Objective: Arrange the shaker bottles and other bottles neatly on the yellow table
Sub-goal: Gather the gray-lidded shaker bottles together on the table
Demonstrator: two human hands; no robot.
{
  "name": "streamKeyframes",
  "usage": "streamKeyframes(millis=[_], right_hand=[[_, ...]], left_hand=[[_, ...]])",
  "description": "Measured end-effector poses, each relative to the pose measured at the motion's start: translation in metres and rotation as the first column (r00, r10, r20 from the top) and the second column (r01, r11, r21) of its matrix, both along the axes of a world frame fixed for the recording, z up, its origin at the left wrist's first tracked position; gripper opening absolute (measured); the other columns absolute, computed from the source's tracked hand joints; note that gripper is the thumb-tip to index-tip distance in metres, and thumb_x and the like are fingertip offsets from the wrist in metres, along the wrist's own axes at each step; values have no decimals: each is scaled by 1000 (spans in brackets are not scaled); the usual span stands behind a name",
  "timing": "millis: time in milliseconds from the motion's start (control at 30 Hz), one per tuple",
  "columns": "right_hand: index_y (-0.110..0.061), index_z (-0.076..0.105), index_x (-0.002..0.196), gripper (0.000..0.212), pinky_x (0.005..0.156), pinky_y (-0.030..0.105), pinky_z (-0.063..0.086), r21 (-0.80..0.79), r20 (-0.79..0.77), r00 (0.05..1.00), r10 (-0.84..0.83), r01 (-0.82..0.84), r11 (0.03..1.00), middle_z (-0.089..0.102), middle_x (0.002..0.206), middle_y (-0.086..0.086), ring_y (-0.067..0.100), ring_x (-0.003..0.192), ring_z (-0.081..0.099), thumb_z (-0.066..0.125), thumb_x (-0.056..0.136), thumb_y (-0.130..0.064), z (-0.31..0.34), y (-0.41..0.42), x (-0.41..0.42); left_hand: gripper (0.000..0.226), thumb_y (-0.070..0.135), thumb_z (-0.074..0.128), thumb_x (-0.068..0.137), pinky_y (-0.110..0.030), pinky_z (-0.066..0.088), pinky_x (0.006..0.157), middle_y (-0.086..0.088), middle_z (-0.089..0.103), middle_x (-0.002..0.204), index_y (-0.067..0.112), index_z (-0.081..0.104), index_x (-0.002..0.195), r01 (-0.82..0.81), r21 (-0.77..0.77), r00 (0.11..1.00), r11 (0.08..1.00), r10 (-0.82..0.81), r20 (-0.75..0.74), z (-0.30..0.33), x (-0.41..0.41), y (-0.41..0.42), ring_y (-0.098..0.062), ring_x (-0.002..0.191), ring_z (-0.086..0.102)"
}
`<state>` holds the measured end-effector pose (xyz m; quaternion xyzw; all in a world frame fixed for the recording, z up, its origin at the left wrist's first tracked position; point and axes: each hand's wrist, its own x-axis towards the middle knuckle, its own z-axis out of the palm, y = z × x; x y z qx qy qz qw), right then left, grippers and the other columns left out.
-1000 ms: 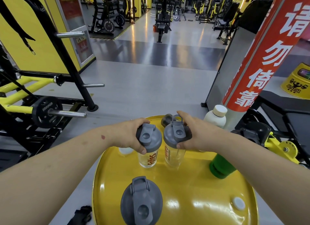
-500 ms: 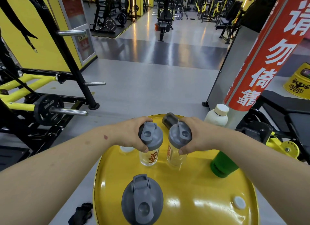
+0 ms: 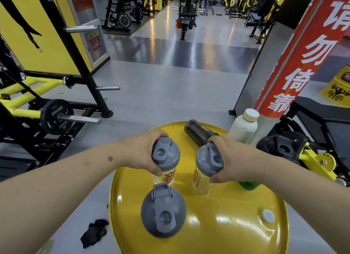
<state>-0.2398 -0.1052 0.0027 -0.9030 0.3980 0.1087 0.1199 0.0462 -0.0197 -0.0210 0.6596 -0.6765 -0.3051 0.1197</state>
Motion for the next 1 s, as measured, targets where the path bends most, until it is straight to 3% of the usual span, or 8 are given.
streamKeyframes(millis=[333,467,567,667,800,900,1000], right_hand=[[-28,27,152,113,93,37,54,7,8,1000,0,0,1000,44,140,-8,18,119,54,83,63,-69,1,11,-3],[-27,19,156,121,99,36,51,43,-20,1000,2,-1,999,39,149,-7,19,127,51,85,63,-69,3,11,-2],[-24,6,163,134,112,36,41,34,-52,998,33,-32,999,28,162,-5,21,143,37,83,63,-71,13,15,0],[-30,7,163,126,122,34,27,-53,16,981,193,-192,980,20,167,-10,14,151,19,74,67,-79,35,34,12],[-42,32,153,98,116,33,35,79,143,901,409,-422,903,40,150,-21,4,141,32,76,71,-73,56,83,39],[-39,33,153,100,107,37,45,100,94,851,517,-525,846,45,141,-16,10,131,42,79,71,-71,43,103,54],[-40,29,153,104,97,43,53,50,26,826,563,-563,825,43,139,-9,19,123,47,79,68,-72,23,108,61]], left_hand=[[109,44,97,53,-12,43,76,18,50,126,37,34,142,26,-6,999,1000,-26,42,-6,0,17,-7,110,54],[114,43,97,54,-16,45,85,17,49,129,36,31,146,22,0,1000,1000,-22,22,-7,0,18,-9,116,54],[120,39,98,56,-16,42,88,17,45,134,35,25,151,18,19,1000,1000,-18,13,-7,0,21,-10,120,50],[127,33,98,56,-15,43,85,17,42,131,38,17,154,29,48,999,998,-30,28,-6,1,22,-11,119,51],[122,21,94,62,-10,48,65,23,45,117,39,15,154,17,68,998,998,-21,52,-5,2,21,-5,98,59],[122,26,95,60,-14,52,75,15,47,132,41,17,154,25,61,999,998,-27,41,-7,2,21,-5,108,57],[116,33,94,60,-21,52,85,15,47,134,42,22,151,33,29,999,999,-34,43,-7,0,22,-7,114,54]])
